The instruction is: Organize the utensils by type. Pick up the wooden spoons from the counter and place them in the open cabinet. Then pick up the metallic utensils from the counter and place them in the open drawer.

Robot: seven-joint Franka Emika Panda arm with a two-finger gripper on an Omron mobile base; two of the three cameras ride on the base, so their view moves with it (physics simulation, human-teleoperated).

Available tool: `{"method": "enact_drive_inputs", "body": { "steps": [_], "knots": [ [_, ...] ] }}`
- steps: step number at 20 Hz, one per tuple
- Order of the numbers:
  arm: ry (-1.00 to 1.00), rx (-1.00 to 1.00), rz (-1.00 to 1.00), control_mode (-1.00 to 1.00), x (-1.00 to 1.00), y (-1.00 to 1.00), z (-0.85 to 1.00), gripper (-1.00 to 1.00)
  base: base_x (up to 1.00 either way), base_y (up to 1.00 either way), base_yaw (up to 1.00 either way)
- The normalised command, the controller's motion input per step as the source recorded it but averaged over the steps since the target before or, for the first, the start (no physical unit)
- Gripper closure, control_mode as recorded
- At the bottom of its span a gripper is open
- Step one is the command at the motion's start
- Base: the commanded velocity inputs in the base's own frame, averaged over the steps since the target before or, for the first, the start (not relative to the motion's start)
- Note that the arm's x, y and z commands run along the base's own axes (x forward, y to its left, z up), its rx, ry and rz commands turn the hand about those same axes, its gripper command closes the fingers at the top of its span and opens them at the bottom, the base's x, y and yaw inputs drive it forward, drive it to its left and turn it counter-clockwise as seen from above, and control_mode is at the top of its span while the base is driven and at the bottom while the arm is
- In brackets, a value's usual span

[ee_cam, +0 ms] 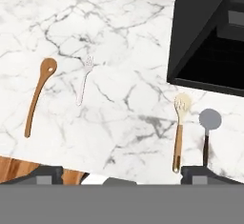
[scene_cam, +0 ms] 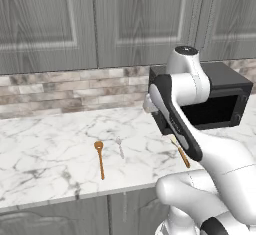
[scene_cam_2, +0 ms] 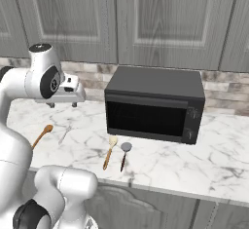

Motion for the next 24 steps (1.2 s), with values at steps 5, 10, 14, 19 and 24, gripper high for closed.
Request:
{"method": "enact_drive_inputs", "body": {
  "steps": [5,10,14,19,24],
  "knots": [
    [-0.01,0.24,0.01,-1.0,0.0,0.57,-0.27,-1.0,0.0,0.0,0.0],
    [0.0,0.07,0.0,-1.0,0.0,0.66,-0.36,-1.0,0.0,0.0,0.0],
    [0.01,0.0,0.0,-1.0,0.03,0.73,-0.37,-1.0,0.0,0.0,0.0],
    [0.07,0.0,0.0,-1.0,0.09,0.69,-0.32,-1.0,0.0,0.0,0.0],
    [0.01,-0.02,0.0,-1.0,0.14,0.6,-0.38,-1.0,0.0,0.0,0.0]
  ]
}}
